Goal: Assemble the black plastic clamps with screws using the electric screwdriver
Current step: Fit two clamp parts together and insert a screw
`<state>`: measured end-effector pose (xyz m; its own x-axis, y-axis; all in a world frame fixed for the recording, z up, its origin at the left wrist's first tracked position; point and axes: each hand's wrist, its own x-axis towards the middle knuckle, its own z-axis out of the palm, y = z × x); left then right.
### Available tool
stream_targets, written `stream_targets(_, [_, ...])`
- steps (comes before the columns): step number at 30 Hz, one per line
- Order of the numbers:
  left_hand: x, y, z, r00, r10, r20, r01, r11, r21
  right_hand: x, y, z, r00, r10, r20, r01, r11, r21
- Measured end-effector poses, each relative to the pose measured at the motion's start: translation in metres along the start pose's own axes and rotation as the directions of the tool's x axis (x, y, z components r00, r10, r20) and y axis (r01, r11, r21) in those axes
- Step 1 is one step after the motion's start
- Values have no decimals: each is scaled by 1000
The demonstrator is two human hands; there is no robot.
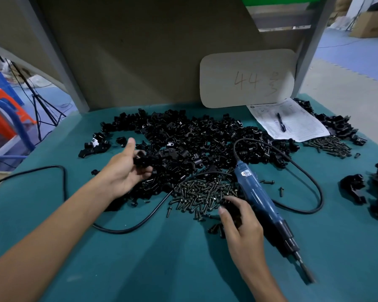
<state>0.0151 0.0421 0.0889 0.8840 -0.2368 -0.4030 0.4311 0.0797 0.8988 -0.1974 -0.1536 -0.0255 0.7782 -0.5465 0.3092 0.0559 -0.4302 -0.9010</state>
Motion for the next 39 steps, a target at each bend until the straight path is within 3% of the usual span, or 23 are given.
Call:
stream_targets(2, [-16,-3,14,987,-50,151,55,998,-30,0,3,0,1000,-5,0,5,1000,5])
stream_targets(4, [-28,-10,26,971,-44,235,31,998,56,0,4,0,1000,6,24,-6,1000,-5])
stream_targets(6, [-37,-21,36,967,-40,253,-24,970,243,1,5,1,999,13,50,-11,1000,-24])
stream_targets(8, [-44,-34,42,961,-44,272,-103,857,505,2,6,1,997,16,71,-14,999,-31])
stream_targets(10, [-50,-47,46,944,-63,324,-162,767,621,2,6,1,997,41,65,-42,999,9])
stream_targets(13, [-57,-64,50,930,-53,365,-181,797,577,1,2,1,998,51,28,-52,997,53])
stream_targets(16, [-62,-81,52,933,90,348,-298,735,609,1,1,2,995,40,95,-41,999,11])
stream_targets(19, [-61,-98,53,895,190,404,-411,706,577,1,2,2,996,-25,83,28,999,-31])
stream_targets(23, [-53,-120,51,822,282,495,-565,515,645,2,-1,3,991,-68,118,74,996,-52])
stream_targets(29, [-51,-157,42,782,386,489,-622,437,650,1,-2,1,981,-65,182,73,997,-37])
stream_targets(39, [-50,-157,42,772,441,458,-629,425,651,-3,-1,3,967,-53,250,80,992,-99])
